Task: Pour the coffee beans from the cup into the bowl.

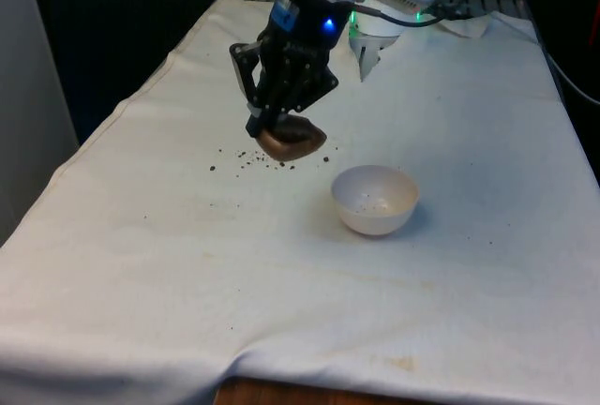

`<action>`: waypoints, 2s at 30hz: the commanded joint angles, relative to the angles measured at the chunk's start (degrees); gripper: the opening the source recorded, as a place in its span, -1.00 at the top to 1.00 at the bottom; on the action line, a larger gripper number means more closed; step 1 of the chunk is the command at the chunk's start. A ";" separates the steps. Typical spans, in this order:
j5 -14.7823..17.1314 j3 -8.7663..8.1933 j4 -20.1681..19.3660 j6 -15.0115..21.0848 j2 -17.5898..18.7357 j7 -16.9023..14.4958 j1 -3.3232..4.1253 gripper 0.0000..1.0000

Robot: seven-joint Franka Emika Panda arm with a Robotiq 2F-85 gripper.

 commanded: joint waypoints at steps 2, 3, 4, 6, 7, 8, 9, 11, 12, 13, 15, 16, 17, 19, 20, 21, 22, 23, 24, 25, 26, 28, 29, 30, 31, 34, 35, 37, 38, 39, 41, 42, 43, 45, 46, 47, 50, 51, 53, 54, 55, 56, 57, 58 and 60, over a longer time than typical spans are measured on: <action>-1.09 -0.23 -0.06 0.23 -0.06 1.60 0.40 1.00; -1.72 -0.06 -0.06 0.17 -0.06 2.64 0.40 1.00; -2.01 0.00 -0.06 0.11 -0.06 3.15 0.46 1.00; -2.52 0.17 0.00 0.06 -0.06 4.13 0.46 1.00; -2.23 0.57 0.00 0.00 0.00 3.67 0.06 1.00; -3.09 0.40 0.00 0.00 -0.06 5.04 0.46 1.00; -3.09 0.40 0.00 0.00 -0.06 5.04 0.46 1.00; -3.95 0.63 0.00 -0.06 0.00 6.53 0.57 1.00; -4.24 0.69 0.00 -0.06 0.00 7.05 0.63 1.00; -4.47 0.74 0.06 -0.06 0.00 7.56 0.63 1.00; -5.16 0.97 0.00 -0.11 0.00 8.54 0.69 1.00; -4.93 1.43 0.00 -0.06 0.00 8.25 0.23 1.00; -5.50 1.09 0.00 -0.11 -0.06 9.05 0.69 1.00; -6.59 1.49 -0.11 -0.11 -0.11 10.60 0.74 1.00; -6.93 1.55 -0.11 -0.11 -0.11 11.06 0.80 1.00; -7.28 1.66 -0.17 -0.17 -0.17 11.57 0.80 1.00; -7.68 1.83 -0.17 -0.17 -0.17 12.03 0.80 1.00; -8.54 2.12 -0.40 -0.11 -0.29 13.18 0.86 1.00; -8.54 2.12 -0.40 -0.11 -0.29 13.18 0.86 1.00; -7.96 2.46 0.00 -0.17 0.00 12.43 0.40 1.00; -8.94 2.23 -0.46 -0.11 -0.34 13.69 0.86 1.00; -10.08 2.64 -0.92 0.00 -0.69 15.36 0.92 1.00; -10.43 2.81 -1.15 0.06 -0.80 15.81 0.92 1.00; -10.89 2.92 -1.43 0.06 -0.97 16.44 0.97 1.00; -11.29 3.09 -1.72 0.11 -1.15 17.02 0.97 1.00; -11.97 4.07 -1.78 -0.34 -1.09 18.05 0.52 1.00; -12.95 3.90 -2.98 0.23 -2.01 19.37 0.97 1.00; -13.69 4.30 -3.72 0.23 -2.46 20.45 0.86 1.00; -14.04 4.47 -4.18 0.23 -2.75 21.08 0.86 1.00; -14.38 4.64 -4.53 0.23 -3.04 21.66 0.86 1.00; -15.07 4.98 -5.27 0.23 -3.50 22.69 0.80 1.00; -15.07 5.44 -5.04 -0.34 -3.27 22.75 0.52 1.00; -15.76 5.27 -6.02 0.23 -4.01 23.78 0.86 1.00; -16.33 5.61 -6.70 0.17 -4.47 24.81 0.86 1.00; -16.67 5.73 -7.10 0.17 -4.70 25.44 0.92 1.00; -16.96 5.90 -7.45 0.11 -4.93 26.01 0.92 1.00; -18.33 6.53 -8.94 0.06 -5.90 28.25 0.86 1.00; -18.05 6.93 -8.48 -0.34 -5.44 27.90 0.52 1.00; -18.96 6.82 -9.68 0.00 -6.36 29.28 0.80 1.00; -19.25 6.93 -10.03 -0.06 -6.59 29.79 0.86 1.00; -19.82 7.16 -10.66 -0.11 -6.99 30.83 0.80 1.00; -19.82 7.16 -10.66 -0.11 -6.99 30.83 0.80 1.00; -20.40 7.33 -11.34 -0.17 -7.45 31.91 0.86 1.00; -20.63 7.45 -11.63 -0.23 -7.62 32.37 0.86 1.00; -20.86 7.56 -11.92 -0.29 -7.85 32.95 0.86 1.00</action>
